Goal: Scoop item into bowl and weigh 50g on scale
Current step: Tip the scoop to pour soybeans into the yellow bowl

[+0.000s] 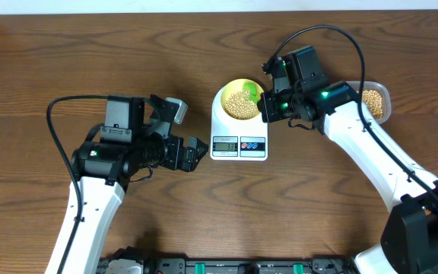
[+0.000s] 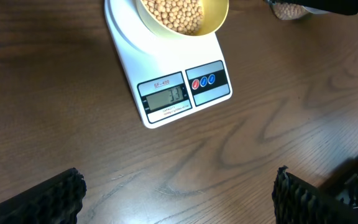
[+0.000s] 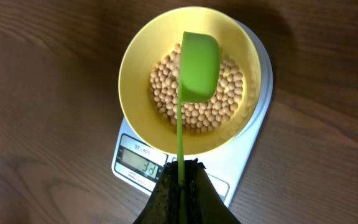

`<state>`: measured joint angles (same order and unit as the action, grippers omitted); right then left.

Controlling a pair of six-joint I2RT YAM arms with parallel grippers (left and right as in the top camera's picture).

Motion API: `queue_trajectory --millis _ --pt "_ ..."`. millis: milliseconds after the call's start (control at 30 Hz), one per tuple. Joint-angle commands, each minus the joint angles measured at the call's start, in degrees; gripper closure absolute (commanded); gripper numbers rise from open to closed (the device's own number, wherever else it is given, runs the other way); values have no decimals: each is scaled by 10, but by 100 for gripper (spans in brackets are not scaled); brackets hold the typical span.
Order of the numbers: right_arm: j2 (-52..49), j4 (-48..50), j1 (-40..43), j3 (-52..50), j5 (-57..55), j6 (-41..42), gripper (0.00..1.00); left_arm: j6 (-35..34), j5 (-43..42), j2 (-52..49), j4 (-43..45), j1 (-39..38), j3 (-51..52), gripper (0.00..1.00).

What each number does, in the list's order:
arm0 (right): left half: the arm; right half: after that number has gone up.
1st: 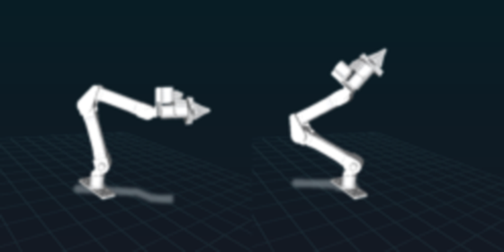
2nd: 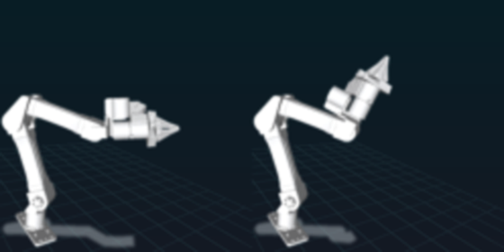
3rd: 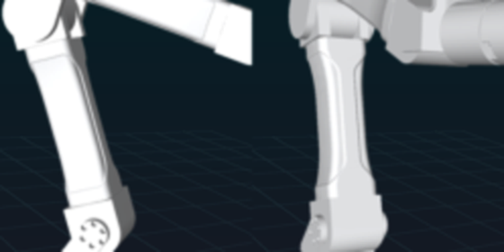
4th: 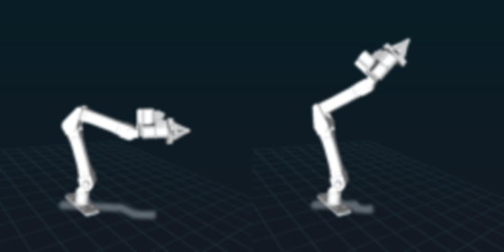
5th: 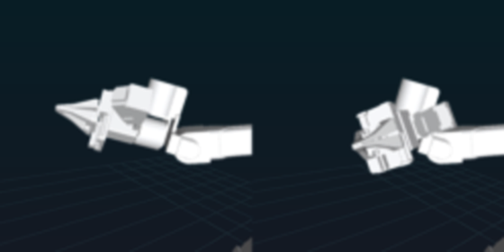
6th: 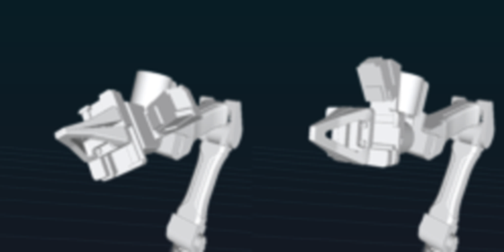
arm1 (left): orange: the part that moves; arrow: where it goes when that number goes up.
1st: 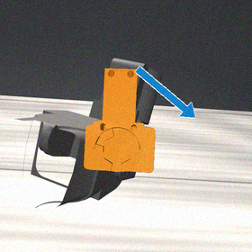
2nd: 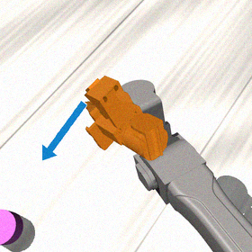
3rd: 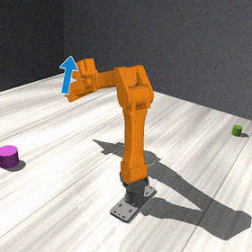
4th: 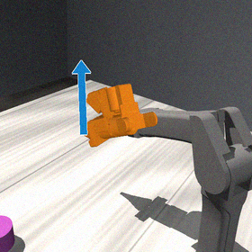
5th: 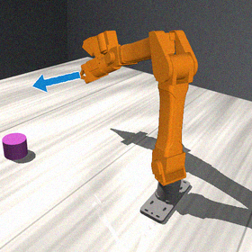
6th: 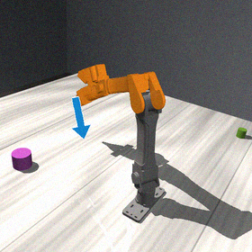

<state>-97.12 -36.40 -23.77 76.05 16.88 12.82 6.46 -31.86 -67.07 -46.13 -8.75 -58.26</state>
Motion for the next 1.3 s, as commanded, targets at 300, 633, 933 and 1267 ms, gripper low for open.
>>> queue_trajectory --millis 300,633,933,1267 --pt "7 -5 -3 16 0 -38 99 10 -9 0 -1 -1 -1 2" --pt "7 -60 -3 16 45 -58 99 10 -9 0 -1 -1 -1 2" --pt "8 -75 -3 16 45 -131 99 10 -9 0 -1 -1 -1 2" --pt "11 -45 -2 17 -7 -183 99 10 -9 0 -1 -1 -1 2"
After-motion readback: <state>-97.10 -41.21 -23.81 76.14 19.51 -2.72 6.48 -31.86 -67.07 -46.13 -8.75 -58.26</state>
